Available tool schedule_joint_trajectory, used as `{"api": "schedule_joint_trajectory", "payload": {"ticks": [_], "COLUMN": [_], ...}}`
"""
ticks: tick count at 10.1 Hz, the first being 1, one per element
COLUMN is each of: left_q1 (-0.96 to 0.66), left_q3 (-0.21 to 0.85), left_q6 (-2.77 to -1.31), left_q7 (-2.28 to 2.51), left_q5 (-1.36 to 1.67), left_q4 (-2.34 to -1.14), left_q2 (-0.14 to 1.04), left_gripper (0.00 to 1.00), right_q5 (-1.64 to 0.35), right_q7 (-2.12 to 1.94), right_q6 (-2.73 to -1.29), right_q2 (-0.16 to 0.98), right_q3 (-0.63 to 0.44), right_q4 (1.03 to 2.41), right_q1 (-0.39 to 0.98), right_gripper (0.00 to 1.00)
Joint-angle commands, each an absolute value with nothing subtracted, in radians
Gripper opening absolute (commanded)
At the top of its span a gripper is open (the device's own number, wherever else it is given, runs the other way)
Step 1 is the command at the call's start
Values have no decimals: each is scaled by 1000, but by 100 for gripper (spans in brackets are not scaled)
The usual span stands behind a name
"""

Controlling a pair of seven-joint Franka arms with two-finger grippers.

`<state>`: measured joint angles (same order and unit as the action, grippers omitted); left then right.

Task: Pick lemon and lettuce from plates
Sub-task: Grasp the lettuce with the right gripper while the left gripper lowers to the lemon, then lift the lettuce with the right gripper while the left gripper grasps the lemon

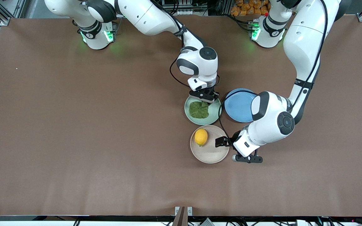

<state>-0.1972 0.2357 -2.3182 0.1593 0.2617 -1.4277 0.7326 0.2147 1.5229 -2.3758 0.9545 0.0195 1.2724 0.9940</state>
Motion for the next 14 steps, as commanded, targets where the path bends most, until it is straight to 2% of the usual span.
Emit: {"api": "schedule_joint_trajectory", "payload": {"ticks": [1, 7, 11, 14], "left_q1": [-195, -222, -265, -325], "left_q3": [236, 236, 236, 233], "left_q6": [-2315, -2315, -2315, -2322], "left_q7": [135, 137, 135, 162], "left_q5": [288, 284, 282, 287], "left_q4": [-1420, -1424, -1433, -1430], "left_q2": [732, 741, 752, 799], "left_gripper": [100, 100, 100, 100], "right_q5": [235, 177, -64, -116], "right_q7": [1528, 1452, 1119, 915], "right_q6": [-2359, -2237, -1900, -1677], "right_q2": [948, 833, 590, 450], "right_q3": [15, 29, 23, 18], "right_q4": [1243, 1239, 1243, 1244], "right_q1": [976, 911, 780, 636], "right_gripper": [0, 0, 0, 0]}}
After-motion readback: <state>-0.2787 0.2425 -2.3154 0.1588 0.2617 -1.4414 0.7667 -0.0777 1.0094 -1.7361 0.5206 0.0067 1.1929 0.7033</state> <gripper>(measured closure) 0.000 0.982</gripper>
